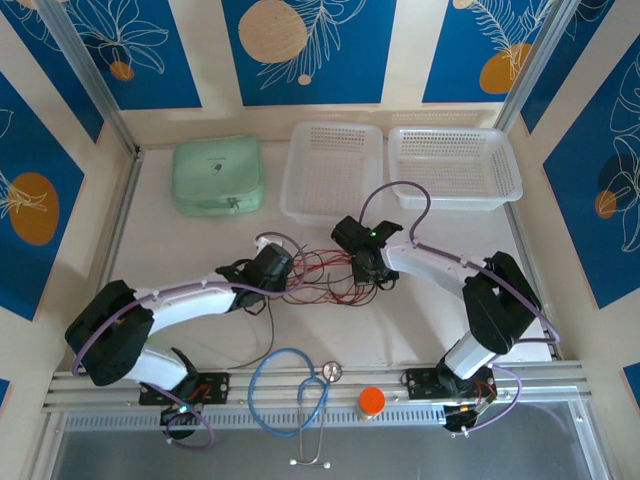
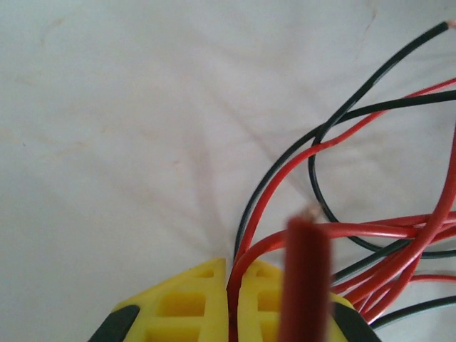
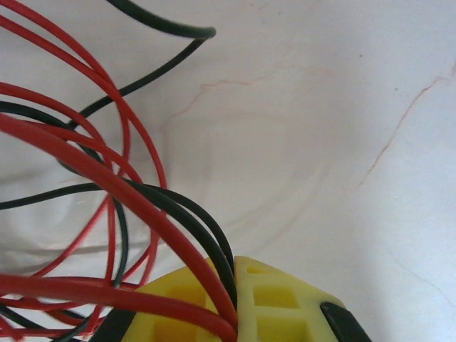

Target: Untangle the cables

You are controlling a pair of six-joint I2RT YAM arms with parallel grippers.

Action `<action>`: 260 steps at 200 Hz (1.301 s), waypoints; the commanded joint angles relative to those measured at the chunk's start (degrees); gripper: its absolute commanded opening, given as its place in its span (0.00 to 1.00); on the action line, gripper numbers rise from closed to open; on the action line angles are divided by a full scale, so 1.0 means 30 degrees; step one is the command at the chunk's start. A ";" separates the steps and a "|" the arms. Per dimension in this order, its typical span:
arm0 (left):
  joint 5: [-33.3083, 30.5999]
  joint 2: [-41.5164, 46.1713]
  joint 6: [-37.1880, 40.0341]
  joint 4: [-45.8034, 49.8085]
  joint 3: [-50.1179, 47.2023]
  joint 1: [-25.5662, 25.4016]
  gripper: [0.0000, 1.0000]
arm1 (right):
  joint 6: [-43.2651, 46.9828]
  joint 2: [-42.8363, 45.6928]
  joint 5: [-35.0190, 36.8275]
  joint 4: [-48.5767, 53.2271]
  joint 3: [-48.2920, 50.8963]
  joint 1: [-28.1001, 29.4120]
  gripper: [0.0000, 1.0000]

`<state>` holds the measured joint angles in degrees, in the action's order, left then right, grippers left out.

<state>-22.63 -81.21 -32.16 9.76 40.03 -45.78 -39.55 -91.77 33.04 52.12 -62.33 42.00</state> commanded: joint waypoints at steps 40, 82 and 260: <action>-0.3754 -0.1044 0.3120 0.1230 0.1508 0.0377 0.34 | -0.1641 -0.1774 0.3884 0.3350 -0.0311 -0.1045 0.17; -0.4306 -0.1495 0.4665 0.1342 0.2760 0.0385 0.52 | -0.2527 -0.2030 0.4702 0.4403 -0.0700 -0.1508 0.29; 0.5268 0.5074 0.2831 0.7894 0.2961 0.0356 0.66 | 0.1023 0.6269 -0.9832 -0.2193 0.2960 -0.8861 0.37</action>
<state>-13.56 -67.20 -21.32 30.57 49.28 -44.99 -38.24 -76.97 17.34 49.10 -54.74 17.78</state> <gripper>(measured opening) 0.685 0.373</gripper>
